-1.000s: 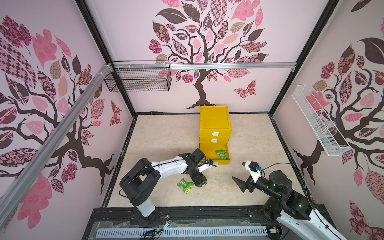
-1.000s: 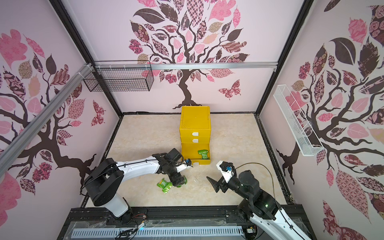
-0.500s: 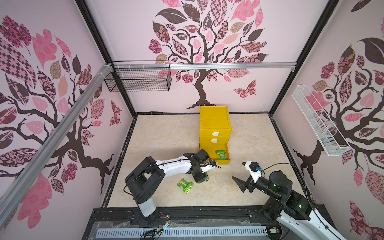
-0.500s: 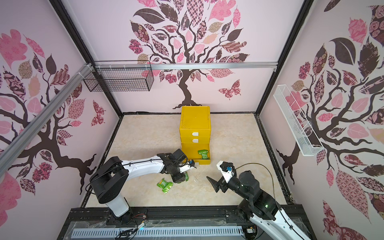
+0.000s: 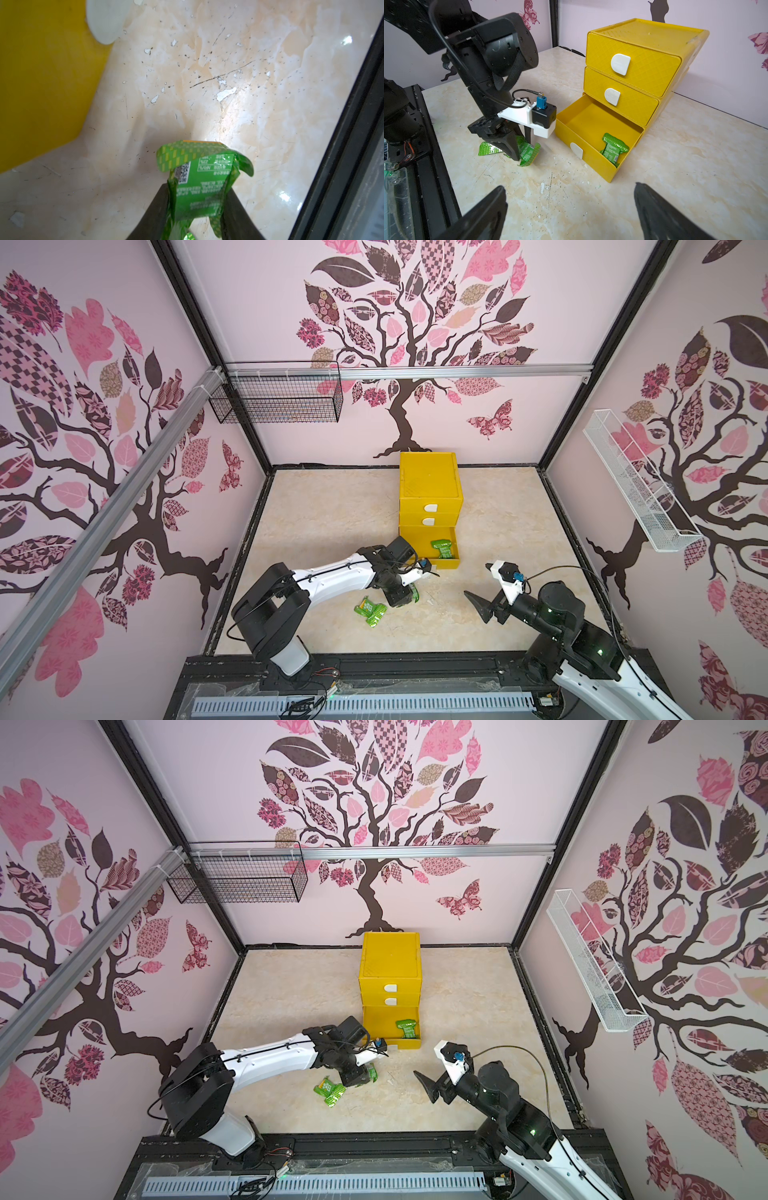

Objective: Place the cookies into the drawer by color
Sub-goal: Pick up the cookie at the center of the board, then place the cookie in the drawer.

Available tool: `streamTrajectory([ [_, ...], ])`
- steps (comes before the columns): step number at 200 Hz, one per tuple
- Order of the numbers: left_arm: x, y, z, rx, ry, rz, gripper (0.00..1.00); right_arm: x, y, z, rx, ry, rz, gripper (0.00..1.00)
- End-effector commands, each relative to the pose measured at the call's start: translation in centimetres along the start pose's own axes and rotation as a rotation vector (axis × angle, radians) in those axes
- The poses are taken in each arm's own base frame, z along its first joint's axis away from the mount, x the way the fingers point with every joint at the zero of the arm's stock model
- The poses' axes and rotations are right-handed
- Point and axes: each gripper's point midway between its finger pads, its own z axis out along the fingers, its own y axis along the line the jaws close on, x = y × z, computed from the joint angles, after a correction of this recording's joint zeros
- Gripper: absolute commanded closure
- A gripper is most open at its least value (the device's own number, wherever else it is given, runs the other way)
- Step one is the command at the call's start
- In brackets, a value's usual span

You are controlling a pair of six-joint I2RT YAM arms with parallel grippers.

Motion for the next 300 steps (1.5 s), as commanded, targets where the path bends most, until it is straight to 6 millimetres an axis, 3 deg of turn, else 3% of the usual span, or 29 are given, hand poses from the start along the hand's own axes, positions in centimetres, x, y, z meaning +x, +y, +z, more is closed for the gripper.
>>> streamTrajectory([
  [1,-1.7,-0.6,-1.9,0.013,-0.053,0.019,0.70,-0.6,-0.2,-0.1,0.015,-0.020,0.006,0.01],
  [29,-3.7,-0.6,-4.3,-0.006,-0.089,0.035,0.70,-0.4,-0.4,-0.1,0.023,-0.020,-0.006,0.01],
  [53,-5.7,1.0,-6.0,-0.093,-0.119,0.066,0.70,-0.3,-0.3,0.0,0.020,-0.021,-0.017,0.01],
  [99,-9.7,4.1,-6.4,-0.172,-0.193,0.067,0.68,-0.3,-0.3,0.0,0.020,-0.020,-0.019,0.01],
  [147,-12.0,8.5,-7.0,-0.194,-0.234,-0.085,0.65,-0.2,-0.4,0.1,0.024,-0.018,-0.019,0.01],
  [168,-12.9,9.8,-6.8,-0.218,-0.257,-0.106,0.59,-0.3,-0.4,0.0,0.026,-0.023,-0.019,0.01],
  [221,-13.6,9.6,-7.6,-0.203,-0.264,-0.121,0.33,-0.2,-0.5,0.0,0.030,-0.020,-0.023,0.01],
  [300,-12.3,8.0,-12.6,-0.257,-0.355,-0.073,0.16,0.1,-0.8,0.6,0.045,0.011,-0.028,0.01],
])
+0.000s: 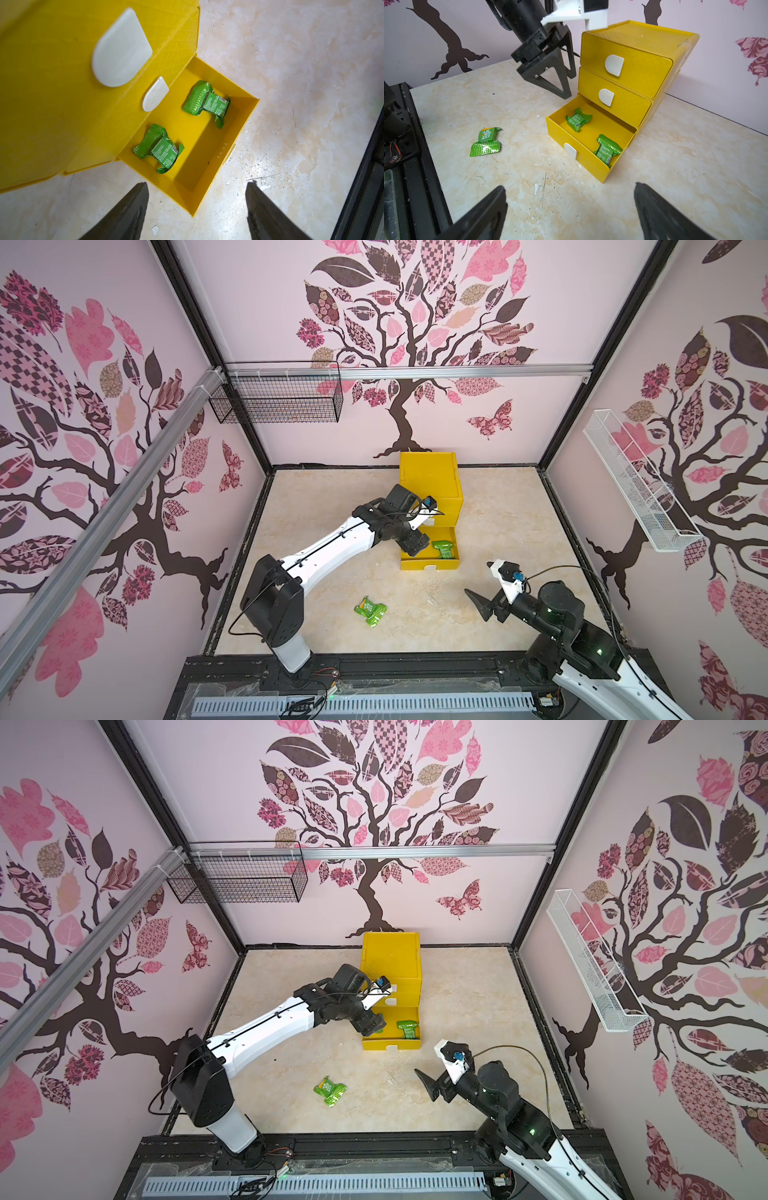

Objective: Place the cookies into the drawer by color
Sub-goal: Place the cookie in the drawer.

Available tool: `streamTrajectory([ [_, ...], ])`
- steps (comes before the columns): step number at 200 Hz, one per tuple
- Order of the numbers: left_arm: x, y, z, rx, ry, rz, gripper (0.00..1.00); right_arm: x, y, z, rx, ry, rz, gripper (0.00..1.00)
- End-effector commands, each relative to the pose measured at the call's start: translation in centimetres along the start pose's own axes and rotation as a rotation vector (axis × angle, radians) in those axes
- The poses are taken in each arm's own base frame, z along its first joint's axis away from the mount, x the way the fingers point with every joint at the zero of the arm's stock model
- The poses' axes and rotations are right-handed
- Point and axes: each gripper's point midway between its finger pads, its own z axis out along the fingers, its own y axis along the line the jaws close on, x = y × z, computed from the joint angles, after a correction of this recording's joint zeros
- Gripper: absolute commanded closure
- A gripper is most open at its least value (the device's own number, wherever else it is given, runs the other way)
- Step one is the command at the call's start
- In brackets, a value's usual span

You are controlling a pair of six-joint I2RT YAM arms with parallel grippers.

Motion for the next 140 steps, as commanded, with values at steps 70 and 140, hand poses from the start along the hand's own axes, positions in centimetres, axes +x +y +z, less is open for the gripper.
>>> streamTrajectory([
  [70,0.9,1.2,-5.8,-0.061,-0.128,0.042,0.03,0.2,0.0,0.7,-0.004,0.042,-0.015,0.01],
  [140,2.6,7.1,-9.6,-0.115,-0.238,-0.162,0.03,-1.5,2.8,2.3,-0.171,0.093,0.039,0.01],
])
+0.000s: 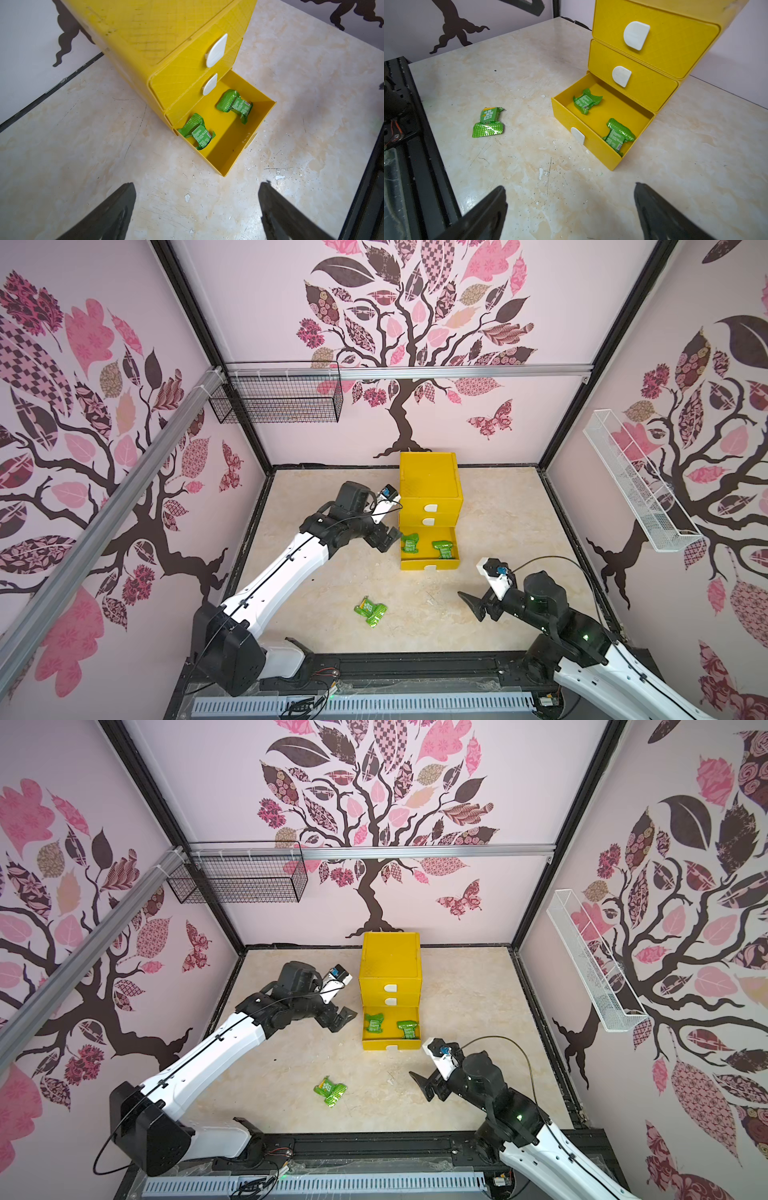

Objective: Place the cookies into the drawer by color
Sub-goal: Place the cookie in the drawer, then pick up the cookie at the center of the board.

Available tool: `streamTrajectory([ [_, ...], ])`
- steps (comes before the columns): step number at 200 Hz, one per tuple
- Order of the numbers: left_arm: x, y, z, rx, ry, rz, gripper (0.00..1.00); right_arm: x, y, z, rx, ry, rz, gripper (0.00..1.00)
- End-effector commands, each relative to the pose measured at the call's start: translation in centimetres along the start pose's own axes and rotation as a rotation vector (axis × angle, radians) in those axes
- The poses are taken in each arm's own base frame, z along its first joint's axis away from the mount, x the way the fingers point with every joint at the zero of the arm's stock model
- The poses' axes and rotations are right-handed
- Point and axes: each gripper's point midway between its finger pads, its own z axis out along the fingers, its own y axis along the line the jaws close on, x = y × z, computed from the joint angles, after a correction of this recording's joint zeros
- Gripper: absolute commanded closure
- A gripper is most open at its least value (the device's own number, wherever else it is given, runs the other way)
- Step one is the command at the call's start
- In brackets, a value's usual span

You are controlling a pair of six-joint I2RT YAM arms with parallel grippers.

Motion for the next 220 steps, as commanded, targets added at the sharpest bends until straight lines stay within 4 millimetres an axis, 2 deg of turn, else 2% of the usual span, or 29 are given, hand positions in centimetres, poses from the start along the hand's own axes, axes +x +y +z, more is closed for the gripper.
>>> streamTrajectory([
  [1,-0.5,1.5,-1.2,0.001,-0.067,-0.067,0.03,-3.2,1.6,-0.2,-0.095,-0.057,0.027,0.01],
  [51,0.1,5.6,-3.6,-0.032,-0.178,-0.247,0.03,-3.9,4.2,2.2,-0.129,0.022,-0.081,0.01],
  [79,1.1,7.9,-4.9,-0.075,-0.223,-0.335,0.03,-3.6,6.8,5.1,-0.148,0.085,-0.147,0.01],
  [93,1.3,8.6,-5.3,-0.083,-0.237,-0.366,0.03,-3.5,7.6,6.7,-0.147,0.105,-0.125,0.01],
  [114,1.1,9.0,-6.1,-0.082,-0.254,-0.371,0.03,-3.4,9.1,8.7,-0.148,0.150,-0.111,0.02],
  [134,1.7,9.5,-5.9,-0.101,-0.251,-0.379,0.03,-3.0,11.1,10.2,-0.161,0.163,-0.185,0.01],
  [152,1.6,9.4,-6.0,-0.095,-0.253,-0.385,0.03,-3.0,12.5,11.5,-0.187,0.181,-0.165,0.01],
  [188,2.2,10.2,-5.8,-0.131,-0.239,-0.376,0.03,-2.8,14.4,14.0,-0.211,0.189,-0.141,0.03],
  [220,1.9,9.9,-6.1,-0.120,-0.244,-0.367,0.03,-2.0,15.4,16.4,-0.211,0.215,-0.115,0.06],
])
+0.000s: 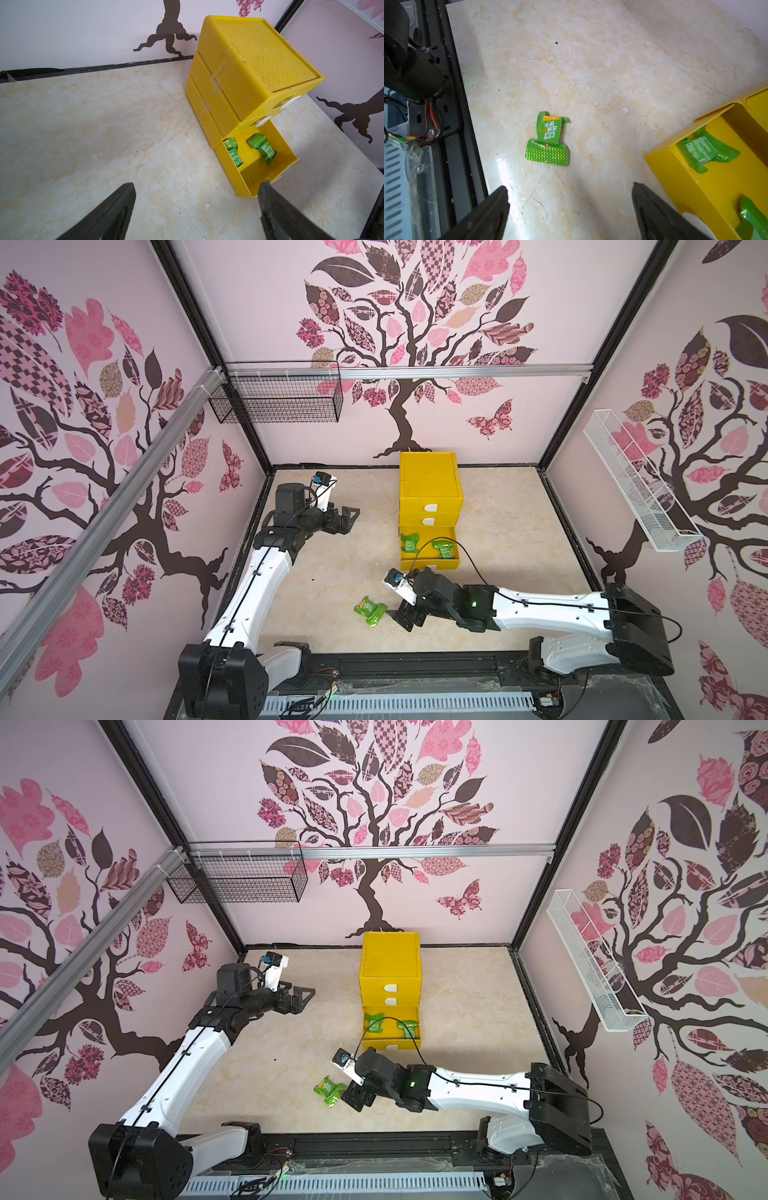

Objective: Place the cookies into the drawer by color
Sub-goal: Pick up the cookie at the center of the board.

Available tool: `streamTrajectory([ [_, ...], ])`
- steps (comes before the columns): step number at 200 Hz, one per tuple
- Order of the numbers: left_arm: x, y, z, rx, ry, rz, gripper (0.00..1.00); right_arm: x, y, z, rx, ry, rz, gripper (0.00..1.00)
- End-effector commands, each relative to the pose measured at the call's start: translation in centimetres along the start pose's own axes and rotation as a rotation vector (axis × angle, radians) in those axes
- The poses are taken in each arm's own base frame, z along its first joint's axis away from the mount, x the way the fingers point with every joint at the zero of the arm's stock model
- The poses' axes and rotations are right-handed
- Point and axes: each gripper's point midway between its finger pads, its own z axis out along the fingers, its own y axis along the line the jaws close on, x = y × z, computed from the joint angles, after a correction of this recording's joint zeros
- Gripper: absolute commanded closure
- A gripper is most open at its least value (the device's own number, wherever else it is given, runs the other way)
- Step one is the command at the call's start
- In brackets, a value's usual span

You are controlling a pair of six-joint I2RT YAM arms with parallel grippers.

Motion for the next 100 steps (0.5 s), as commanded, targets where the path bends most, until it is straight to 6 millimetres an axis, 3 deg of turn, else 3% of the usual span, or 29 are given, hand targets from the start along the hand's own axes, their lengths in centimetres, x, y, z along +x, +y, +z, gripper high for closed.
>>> streamTrajectory([
  [1,-0.5,-0.1,-0.4,0.000,-0.020,0.020,0.03,-1.5,0.6,1.8,-0.002,-0.033,0.035,0.06],
  [100,-0.5,-0.4,-0.4,0.018,-0.024,0.014,0.03,-0.2,2.1,8.9,-0.032,0.054,0.070,0.10],
])
